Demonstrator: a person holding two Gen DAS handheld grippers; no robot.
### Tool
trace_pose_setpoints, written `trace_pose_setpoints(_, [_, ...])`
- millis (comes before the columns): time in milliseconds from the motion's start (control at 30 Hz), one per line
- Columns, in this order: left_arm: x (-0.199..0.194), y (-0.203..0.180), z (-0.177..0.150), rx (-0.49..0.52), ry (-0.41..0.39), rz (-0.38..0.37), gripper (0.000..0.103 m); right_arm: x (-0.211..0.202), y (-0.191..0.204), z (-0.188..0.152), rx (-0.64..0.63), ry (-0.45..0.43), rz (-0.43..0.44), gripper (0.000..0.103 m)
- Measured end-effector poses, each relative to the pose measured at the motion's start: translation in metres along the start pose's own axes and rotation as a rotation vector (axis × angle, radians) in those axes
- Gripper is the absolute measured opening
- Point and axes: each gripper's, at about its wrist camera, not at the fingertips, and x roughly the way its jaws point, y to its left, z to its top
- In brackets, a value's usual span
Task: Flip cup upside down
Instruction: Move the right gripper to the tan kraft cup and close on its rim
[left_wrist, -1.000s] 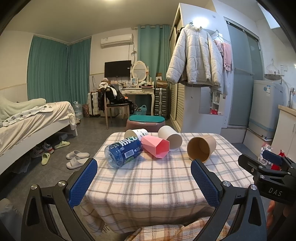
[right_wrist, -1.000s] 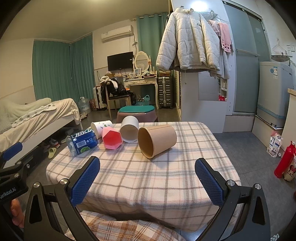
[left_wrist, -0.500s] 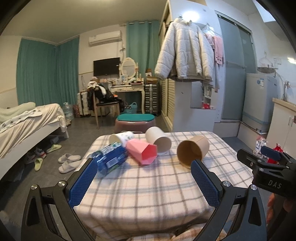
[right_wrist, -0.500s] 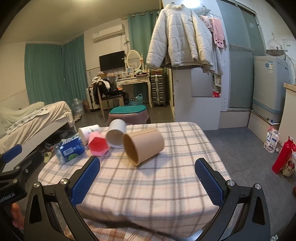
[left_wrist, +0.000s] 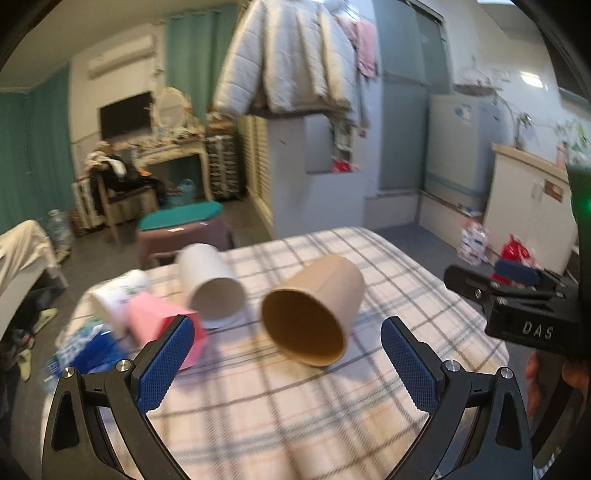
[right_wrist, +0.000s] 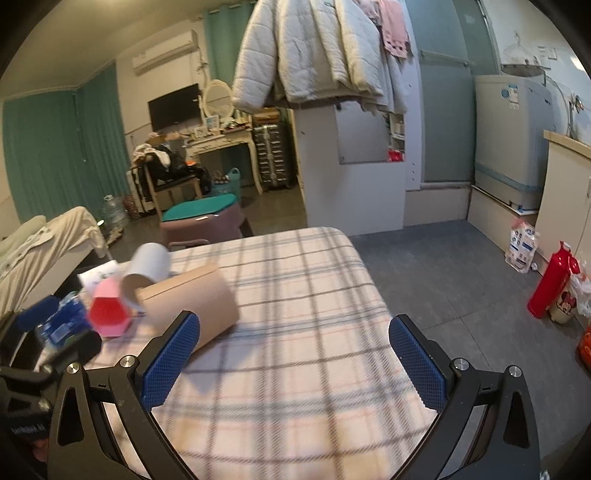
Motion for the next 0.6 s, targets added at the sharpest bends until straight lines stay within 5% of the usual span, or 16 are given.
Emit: trace_pose_setpoints(600, [0.102, -0.011, 0.008, 0.252, 0.133, -0.164, 0.103, 0.068, -0.032, 0.003, 0.086, 0.067, 0.006, 0.103])
